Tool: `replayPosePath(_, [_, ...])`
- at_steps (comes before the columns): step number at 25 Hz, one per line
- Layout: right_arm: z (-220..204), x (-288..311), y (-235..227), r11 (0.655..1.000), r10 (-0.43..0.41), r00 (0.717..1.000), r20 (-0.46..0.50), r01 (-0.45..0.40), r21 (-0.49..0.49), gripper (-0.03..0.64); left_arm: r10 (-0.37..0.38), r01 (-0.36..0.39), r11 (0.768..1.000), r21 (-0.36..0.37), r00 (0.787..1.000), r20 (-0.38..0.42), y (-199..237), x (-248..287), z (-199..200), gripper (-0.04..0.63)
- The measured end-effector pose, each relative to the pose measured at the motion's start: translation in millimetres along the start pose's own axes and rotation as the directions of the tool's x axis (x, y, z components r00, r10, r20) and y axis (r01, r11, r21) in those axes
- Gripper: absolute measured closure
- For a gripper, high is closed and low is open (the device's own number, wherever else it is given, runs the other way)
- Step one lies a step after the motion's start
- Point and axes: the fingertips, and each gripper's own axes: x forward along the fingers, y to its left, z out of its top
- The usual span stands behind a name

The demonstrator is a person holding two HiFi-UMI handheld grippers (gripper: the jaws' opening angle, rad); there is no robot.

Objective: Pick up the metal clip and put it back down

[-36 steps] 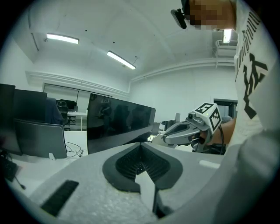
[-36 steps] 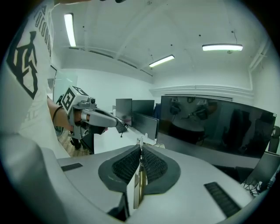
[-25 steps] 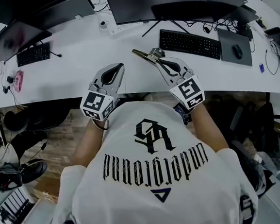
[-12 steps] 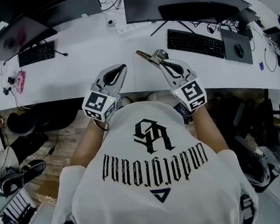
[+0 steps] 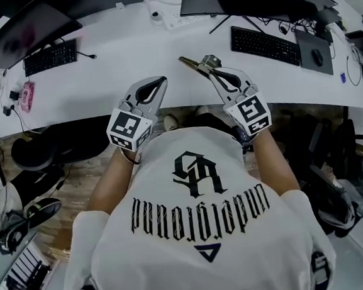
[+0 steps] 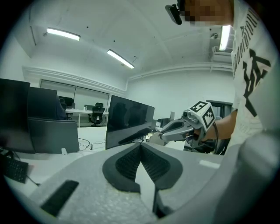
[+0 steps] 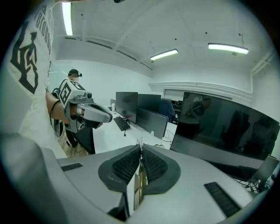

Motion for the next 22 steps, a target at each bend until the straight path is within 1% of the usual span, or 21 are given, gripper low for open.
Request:
replayPosePath(7, [-1, 24, 11, 0.999, 0.049, 0.999, -0.01, -0.048, 0.012, 0.591, 0.011, -0.011, 0.999, -0.03, 1.0, -0.016, 12, 0, -11, 0.583])
replayPosePath(14, [-19, 50, 4, 0.993, 0.116, 0.993, -0.028, -0.115, 0.034, 0.591, 0.042, -0.045, 0.997, -0.055, 0.998, -0.044, 24, 17, -22, 0.583])
replayPosePath(22, [-55, 81, -16, 0.982, 0.182, 0.98, -0.087, -0.177, 0.061, 0.591, 0.066, -0.076, 0.992, -0.102, 0.993, -0.096, 34, 49, -40, 0.583])
